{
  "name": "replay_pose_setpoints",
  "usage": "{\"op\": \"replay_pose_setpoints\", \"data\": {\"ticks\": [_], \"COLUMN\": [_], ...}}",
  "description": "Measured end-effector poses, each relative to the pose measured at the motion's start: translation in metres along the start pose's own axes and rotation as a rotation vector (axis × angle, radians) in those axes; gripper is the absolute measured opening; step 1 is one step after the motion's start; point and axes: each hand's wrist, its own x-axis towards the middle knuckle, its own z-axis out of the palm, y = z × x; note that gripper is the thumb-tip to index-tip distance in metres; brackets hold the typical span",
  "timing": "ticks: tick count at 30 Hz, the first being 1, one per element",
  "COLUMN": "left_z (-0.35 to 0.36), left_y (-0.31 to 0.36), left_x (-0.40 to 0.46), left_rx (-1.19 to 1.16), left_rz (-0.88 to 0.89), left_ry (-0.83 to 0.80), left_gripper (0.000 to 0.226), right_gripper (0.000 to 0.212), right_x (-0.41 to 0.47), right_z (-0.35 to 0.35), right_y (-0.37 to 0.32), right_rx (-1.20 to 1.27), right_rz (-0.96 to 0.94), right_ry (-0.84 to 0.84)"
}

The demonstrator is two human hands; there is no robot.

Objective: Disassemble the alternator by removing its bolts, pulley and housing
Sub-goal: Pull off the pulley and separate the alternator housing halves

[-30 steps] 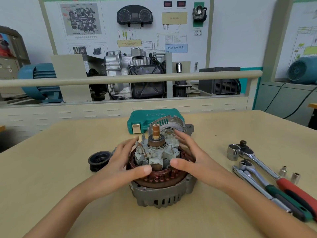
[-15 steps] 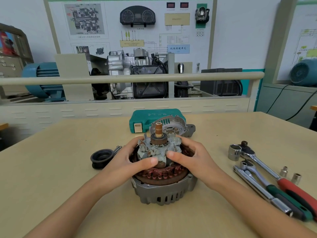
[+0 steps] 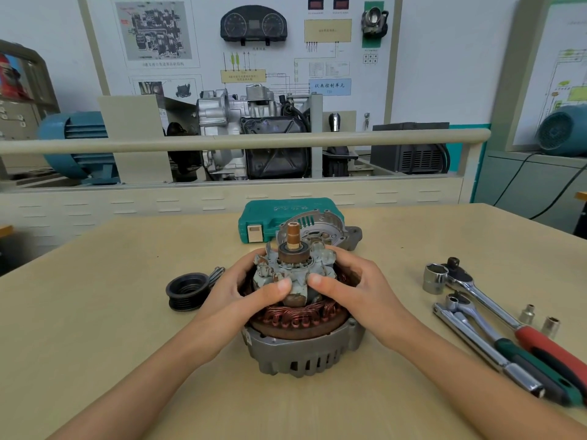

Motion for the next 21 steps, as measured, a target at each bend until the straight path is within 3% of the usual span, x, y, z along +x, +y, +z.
{"op": "replay_pose_setpoints", "data": {"ticks": [2,4,7,8,10,12,16,19,21], "left_z": [-0.003,-0.011,-0.024,-0.027,-0.032,-0.034,-0.032,-0.028,-0.025], "left_y": [0.000,0.003,0.008,0.008,0.008,0.009,0.000,-0.005,-0.006], "left_x": [0.000,0.000,-0.001,-0.002,-0.004,-0.004,-0.004,-0.009,-0.012], "left_rx": [0.028,0.117,0.248,0.288,0.350,0.399,0.506,0.438,0.377], "left_rz": [-0.023,-0.068,-0.123,-0.145,-0.176,-0.202,-0.199,-0.163,-0.150], "left_ry": [-0.015,-0.083,-0.268,-0.308,-0.331,-0.328,-0.255,-0.213,-0.202], "left_gripper": [0.083,0.097,0.119,0.122,0.118,0.113,0.137,0.129,0.127], "right_gripper": [0.035,0.048,0.104,0.115,0.095,0.080,0.089,0.072,0.073], "right_x": [0.000,-0.001,-0.004,-0.006,-0.009,-0.011,-0.012,-0.013,-0.015], "right_z": [-0.001,-0.003,-0.013,-0.017,-0.023,-0.024,-0.023,-0.017,-0.014], "right_y": [0.000,0.000,-0.001,-0.002,-0.005,-0.007,0.001,-0.002,-0.002], "right_rx": [-0.034,-0.115,-0.285,-0.300,-0.280,-0.287,-0.348,-0.229,-0.147], "right_rz": [0.024,0.072,0.202,0.236,0.235,0.252,0.249,0.212,0.186], "right_ry": [-0.017,-0.022,-0.147,-0.226,-0.369,-0.407,-0.389,-0.347,-0.309]}}
